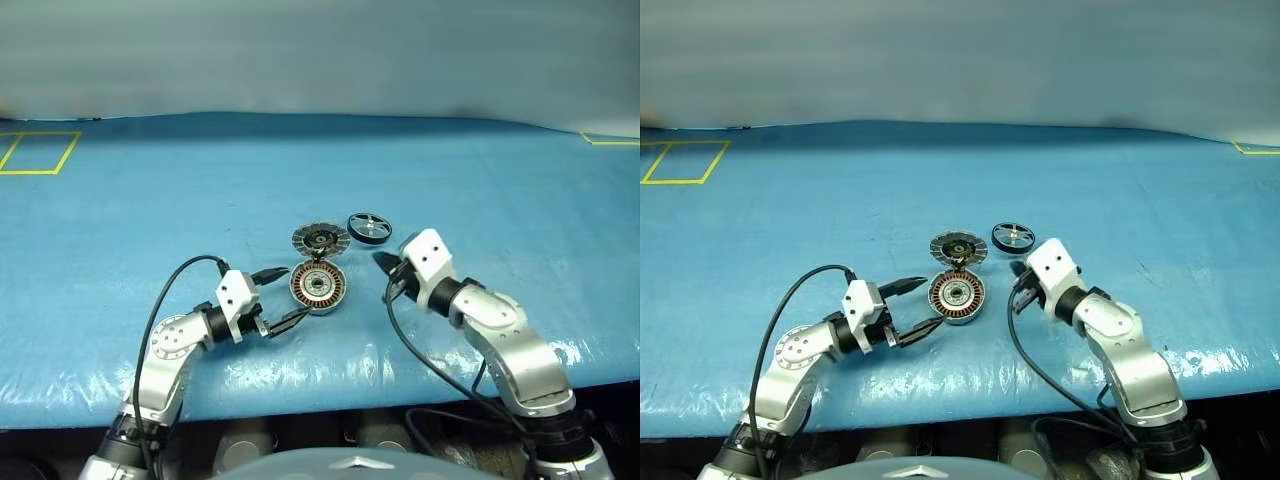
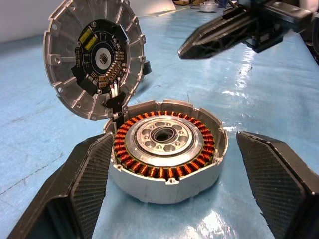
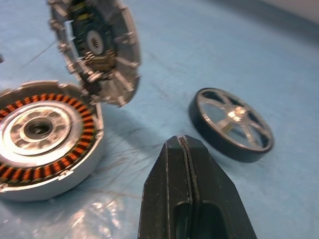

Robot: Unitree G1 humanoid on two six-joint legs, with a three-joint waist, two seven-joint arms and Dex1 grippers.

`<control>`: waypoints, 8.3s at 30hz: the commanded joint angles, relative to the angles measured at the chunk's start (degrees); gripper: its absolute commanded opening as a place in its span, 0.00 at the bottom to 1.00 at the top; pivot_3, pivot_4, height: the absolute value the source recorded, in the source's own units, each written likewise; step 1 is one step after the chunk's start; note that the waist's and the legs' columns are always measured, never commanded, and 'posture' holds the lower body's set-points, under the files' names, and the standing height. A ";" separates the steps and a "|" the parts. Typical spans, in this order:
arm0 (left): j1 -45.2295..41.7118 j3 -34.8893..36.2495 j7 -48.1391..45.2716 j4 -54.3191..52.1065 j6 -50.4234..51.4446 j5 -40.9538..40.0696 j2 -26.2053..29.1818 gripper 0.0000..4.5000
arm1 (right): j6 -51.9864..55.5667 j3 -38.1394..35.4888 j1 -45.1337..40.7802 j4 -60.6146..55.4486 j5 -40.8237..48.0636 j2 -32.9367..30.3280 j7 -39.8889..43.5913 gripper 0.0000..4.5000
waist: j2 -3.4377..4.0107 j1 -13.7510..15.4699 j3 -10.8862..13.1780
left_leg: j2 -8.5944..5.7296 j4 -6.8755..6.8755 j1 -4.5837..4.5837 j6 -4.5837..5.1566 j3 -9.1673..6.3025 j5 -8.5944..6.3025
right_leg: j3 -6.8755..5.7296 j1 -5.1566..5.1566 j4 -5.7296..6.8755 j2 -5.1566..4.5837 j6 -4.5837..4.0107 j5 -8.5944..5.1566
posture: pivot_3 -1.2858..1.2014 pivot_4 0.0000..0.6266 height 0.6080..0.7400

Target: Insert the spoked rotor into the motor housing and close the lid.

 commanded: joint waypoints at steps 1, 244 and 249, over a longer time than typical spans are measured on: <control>-0.98 0.07 0.24 -0.82 -0.42 -0.01 -0.43 0.94 | 0.58 -0.61 -2.71 -1.04 -1.03 0.68 -2.22 0.00 | 0.00 0.02 0.00 | 0.00 0.00 0.00 0.00 -0.01 0.00 | 0.01 0.01 0.00 0.00 0.00 0.00 | 0.52 0.24 1.00; 0.22 -2.05 -1.26 5.47 -4.31 1.49 -3.03 0.94 | 6.78 6.67 -7.97 -0.87 7.76 -6.03 15.63 0.19 | 0.02 0.04 0.02 | -0.03 0.14 0.03 -0.01 -0.05 0.01 | 0.09 0.08 0.08 0.07 -0.17 0.23 | 0.52 0.24 1.00; 0.19 -1.93 -1.14 6.27 -4.77 1.48 -3.16 0.94 | 6.99 7.42 -8.35 -1.38 8.46 -5.82 15.82 0.19 | 0.02 0.05 0.03 | -0.03 0.15 0.03 -0.01 -0.06 0.01 | 0.09 0.08 0.08 0.07 -0.17 0.23 | 0.52 0.24 1.00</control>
